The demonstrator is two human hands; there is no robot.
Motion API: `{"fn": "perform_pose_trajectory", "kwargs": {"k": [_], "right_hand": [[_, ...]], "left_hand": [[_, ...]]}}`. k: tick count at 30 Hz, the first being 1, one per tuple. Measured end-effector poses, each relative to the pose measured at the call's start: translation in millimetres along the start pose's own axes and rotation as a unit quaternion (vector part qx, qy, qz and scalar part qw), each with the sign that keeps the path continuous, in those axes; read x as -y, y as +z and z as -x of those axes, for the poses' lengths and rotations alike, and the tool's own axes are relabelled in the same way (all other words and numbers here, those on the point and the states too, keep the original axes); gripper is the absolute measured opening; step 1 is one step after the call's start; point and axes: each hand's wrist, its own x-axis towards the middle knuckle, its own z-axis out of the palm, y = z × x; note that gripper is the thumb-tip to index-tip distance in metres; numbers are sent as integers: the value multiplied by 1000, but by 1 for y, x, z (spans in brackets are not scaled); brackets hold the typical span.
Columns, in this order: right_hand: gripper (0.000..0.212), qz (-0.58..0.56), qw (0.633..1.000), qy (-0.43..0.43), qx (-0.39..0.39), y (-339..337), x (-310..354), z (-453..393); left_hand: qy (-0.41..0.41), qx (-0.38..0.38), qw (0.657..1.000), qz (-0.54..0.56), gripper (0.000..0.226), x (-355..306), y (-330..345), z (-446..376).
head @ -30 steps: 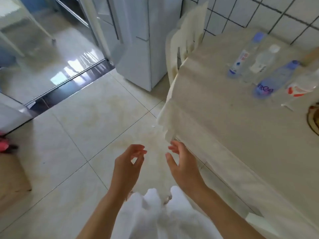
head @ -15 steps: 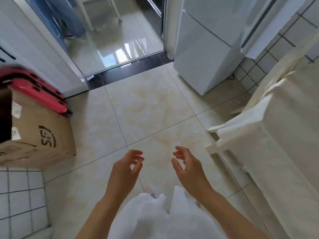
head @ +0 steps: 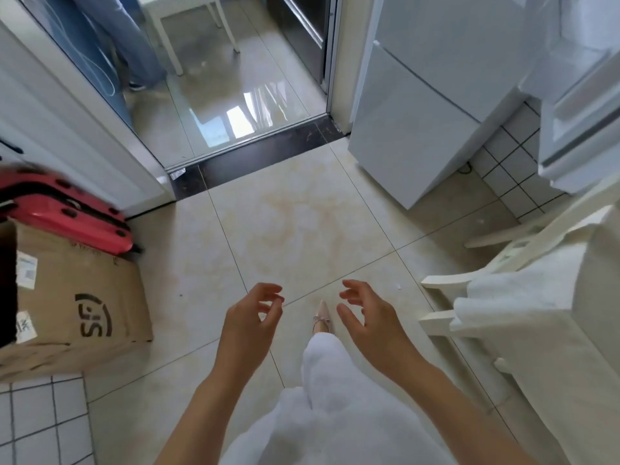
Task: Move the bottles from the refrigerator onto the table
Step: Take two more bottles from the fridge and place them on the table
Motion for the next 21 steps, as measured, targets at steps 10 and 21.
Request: {"fn": "perform_pose_trajectory", "kwargs": {"k": [10, 21], "right_hand": [[42, 54, 998, -20, 4, -78, 50, -153], [40, 21, 996, 21, -88, -154, 91, -304]], "left_hand": [[39, 32, 998, -24, 16, -96, 1, -163], [113, 100, 986, -68, 24, -174, -1, -350]]}}
